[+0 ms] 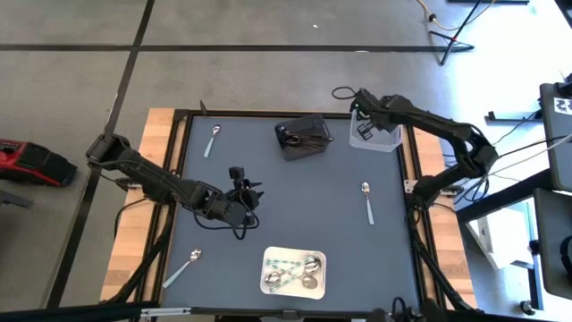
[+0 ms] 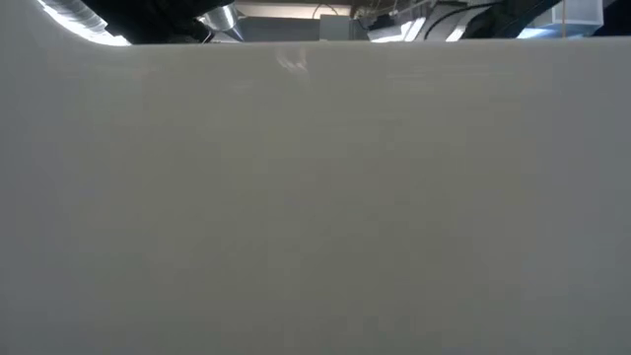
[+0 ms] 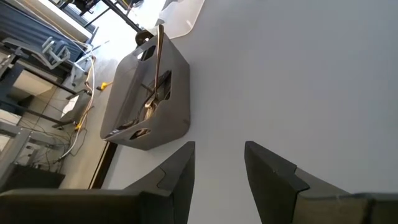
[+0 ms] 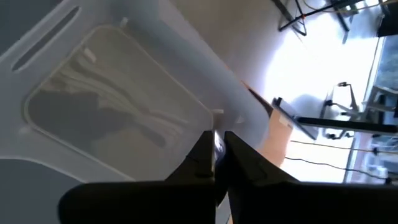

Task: Sort silverware by color (type)
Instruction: Put the blue spoon into the transparent bin

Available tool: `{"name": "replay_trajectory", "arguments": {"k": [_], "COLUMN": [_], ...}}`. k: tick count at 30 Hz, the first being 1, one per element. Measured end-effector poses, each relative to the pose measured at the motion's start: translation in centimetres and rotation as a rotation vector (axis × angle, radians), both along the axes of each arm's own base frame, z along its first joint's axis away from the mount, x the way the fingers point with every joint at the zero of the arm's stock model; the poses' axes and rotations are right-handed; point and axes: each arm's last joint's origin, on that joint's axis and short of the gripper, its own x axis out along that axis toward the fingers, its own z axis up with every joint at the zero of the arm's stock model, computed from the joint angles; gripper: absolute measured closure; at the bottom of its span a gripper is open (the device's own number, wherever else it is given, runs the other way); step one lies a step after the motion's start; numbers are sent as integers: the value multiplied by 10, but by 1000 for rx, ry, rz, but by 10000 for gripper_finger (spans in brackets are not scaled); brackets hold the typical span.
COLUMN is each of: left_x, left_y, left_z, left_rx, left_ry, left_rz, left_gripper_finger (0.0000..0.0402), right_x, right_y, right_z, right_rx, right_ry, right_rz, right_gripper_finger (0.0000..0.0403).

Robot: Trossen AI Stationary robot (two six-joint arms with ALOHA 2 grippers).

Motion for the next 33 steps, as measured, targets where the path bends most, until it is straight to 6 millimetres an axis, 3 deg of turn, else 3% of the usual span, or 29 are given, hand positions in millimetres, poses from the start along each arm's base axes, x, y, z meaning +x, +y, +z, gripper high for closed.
{"name": "replay_trajectory", "arguments": {"k": [9, 13, 18, 23, 29, 33], "left_x": [0, 0, 0, 0, 0, -1], "left_y": [-1, -1, -2, -2, -3, -4], "left_z": [0, 0, -1, -1, -1, -1], "left_rx": [-9, -19, -58, -58, -57, -58], "left_ry": [-6, -11, 4, 4, 8, 9], "left_rz": [1, 5, -32, -31, -35, -39], "left_gripper_finger": [267, 267, 267, 267, 267, 267], "right_x": [10, 13, 12, 25, 38, 48], "right_y": [-10, -10, -9, 12, 53, 84], "right_z": [-26, -32, -26, -14, 1, 4], "right_rx": [50, 102, 99, 124, 113, 200], "right_ry": [93, 75, 92, 18, -15, -94], "right_rz": [-6, 8, 4, 92, 173, 246], "right_gripper_finger": [389, 338, 264, 228, 226, 228]}}
